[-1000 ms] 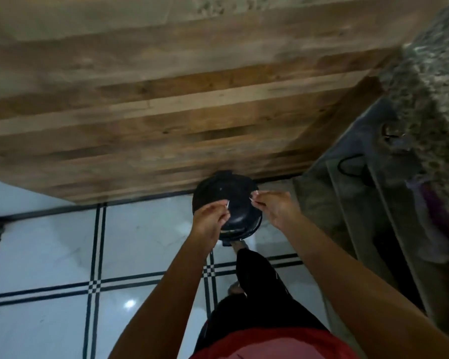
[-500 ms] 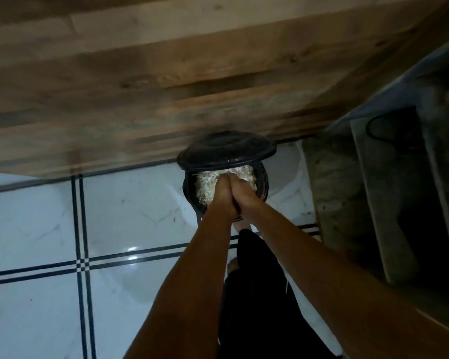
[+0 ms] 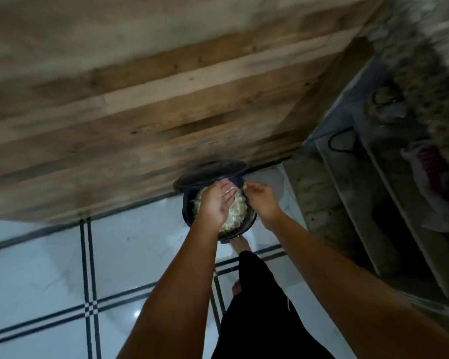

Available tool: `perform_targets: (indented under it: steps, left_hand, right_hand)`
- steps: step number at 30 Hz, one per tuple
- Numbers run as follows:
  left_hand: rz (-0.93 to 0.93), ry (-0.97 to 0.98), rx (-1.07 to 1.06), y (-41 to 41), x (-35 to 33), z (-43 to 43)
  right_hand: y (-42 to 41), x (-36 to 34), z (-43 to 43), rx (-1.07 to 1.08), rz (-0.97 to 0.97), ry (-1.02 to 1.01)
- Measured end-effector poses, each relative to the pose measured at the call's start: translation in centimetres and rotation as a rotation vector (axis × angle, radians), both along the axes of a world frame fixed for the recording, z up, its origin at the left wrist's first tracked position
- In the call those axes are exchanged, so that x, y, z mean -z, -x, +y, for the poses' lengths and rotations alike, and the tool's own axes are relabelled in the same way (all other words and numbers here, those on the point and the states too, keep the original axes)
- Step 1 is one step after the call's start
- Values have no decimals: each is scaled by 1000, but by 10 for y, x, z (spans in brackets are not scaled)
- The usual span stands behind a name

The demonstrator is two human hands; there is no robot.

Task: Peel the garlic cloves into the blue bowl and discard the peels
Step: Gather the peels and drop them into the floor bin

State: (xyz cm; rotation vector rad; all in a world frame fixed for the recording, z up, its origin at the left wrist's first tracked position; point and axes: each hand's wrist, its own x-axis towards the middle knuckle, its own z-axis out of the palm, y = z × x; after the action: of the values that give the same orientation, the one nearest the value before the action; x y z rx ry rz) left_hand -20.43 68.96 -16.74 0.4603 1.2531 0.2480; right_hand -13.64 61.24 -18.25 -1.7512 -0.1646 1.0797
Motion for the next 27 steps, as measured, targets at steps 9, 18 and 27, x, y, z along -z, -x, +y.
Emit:
perform_targets:
  steps: [9,18,27]
  left_hand:
    - [-241,-236,442,-115,-151,-151]
    - [-636,-202,993,-175,-244,-436]
    - [-620,-231,1331,-166,-239,-644]
  right_hand:
    - [-67,-181,-176,831,0,-370]
    - [-72,-264,-455,1369,-277,-522]
    - [-50,-235,-681,1395,-419,54]
